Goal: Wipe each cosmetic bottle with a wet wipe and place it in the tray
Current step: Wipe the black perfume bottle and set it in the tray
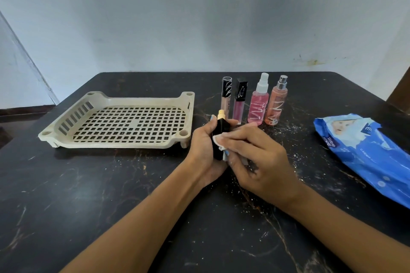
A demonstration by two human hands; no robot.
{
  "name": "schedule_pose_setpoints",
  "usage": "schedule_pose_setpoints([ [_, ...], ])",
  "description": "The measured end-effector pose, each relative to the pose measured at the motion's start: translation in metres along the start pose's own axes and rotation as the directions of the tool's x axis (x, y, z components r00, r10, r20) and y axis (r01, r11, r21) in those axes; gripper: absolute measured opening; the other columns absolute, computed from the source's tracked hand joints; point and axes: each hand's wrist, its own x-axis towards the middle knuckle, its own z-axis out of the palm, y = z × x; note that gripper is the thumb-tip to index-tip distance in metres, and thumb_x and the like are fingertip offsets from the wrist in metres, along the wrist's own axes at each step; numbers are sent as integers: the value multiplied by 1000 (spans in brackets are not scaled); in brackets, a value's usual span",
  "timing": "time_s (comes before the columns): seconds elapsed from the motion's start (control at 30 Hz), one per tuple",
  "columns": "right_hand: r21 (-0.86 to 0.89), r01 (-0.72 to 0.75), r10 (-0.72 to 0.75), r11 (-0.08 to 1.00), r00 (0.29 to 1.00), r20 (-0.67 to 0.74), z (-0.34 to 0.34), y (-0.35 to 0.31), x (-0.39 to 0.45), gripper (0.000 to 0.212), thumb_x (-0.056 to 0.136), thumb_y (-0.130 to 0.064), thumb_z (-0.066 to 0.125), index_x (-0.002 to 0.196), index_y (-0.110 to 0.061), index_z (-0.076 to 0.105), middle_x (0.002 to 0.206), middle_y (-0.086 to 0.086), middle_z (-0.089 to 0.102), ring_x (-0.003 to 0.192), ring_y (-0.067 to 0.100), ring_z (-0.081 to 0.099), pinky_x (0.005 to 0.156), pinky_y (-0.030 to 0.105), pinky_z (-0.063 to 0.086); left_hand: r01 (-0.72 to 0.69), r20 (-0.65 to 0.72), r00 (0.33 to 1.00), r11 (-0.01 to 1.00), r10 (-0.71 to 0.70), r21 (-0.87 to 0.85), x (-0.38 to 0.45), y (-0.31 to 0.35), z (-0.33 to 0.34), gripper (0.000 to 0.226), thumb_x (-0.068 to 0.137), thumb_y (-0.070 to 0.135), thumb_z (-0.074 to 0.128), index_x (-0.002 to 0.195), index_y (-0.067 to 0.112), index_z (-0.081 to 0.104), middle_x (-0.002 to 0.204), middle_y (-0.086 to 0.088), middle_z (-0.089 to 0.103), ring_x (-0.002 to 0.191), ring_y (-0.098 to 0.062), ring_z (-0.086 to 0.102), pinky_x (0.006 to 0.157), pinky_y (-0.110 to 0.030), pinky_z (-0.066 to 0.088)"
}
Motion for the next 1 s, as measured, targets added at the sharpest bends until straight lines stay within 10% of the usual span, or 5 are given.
schedule_pose_setpoints([
  [0.3, -20, -58, 59, 998, 994, 91, 0, 0, 2, 34, 86, -20, 67, 115, -1, 69, 111, 9, 65, 107, 17, 59, 95, 30, 50, 35, -37, 999, 995, -38, -97, 1, 2, 0, 50, 91, 49, 39, 95, 4, 60, 144, -24, 37, 133, -36, 39, 113, -46, 28],
  [0.47, -84, -71, 78, 994, 994, 83, -2, -2, 1, 28, 86, -19, 67, 107, -2, 72, 104, 9, 65, 99, 16, 60, 91, 22, 49, 22, -56, 998, 1000, -23, -21, -2, 1, 4, 75, 90, 54, 36, 134, -6, 42, 139, -29, 43, 129, -39, 44, 111, -47, 30],
  [0.63, -105, 42, -40, 994, 999, 18, -2, -2, 0, 15, 85, 1, 65, 95, 1, 75, 93, 13, 68, 95, 20, 62, 84, 29, 53, -51, -66, 996, 997, 54, 55, -9, 0, 7, 68, 94, 49, 34, 118, -11, 54, 119, -28, 60, 112, -37, 58, 102, -41, 43],
  [0.8, -126, 116, -116, 985, 993, 4, -2, -6, 2, 20, 91, 1, 56, 93, 3, 75, 88, 14, 69, 88, 23, 67, 94, 38, 53, -127, -55, 990, 985, 133, 115, -15, 3, 12, 63, 88, 53, 44, 56, 4, 69, 67, -10, 61, 59, -18, 61, 66, -26, 51],
  [1.0, -110, 145, -144, 983, 989, 17, -5, -11, 5, 16, 86, 7, 61, 93, 4, 75, 90, 12, 70, 86, 20, 65, 83, 23, 53, -221, -85, 966, 948, 245, 230, -23, 13, 19, 25, 87, 28, 59, 89, 4, 53, 68, -3, 55, 57, -12, 52, 56, -22, 47],
])
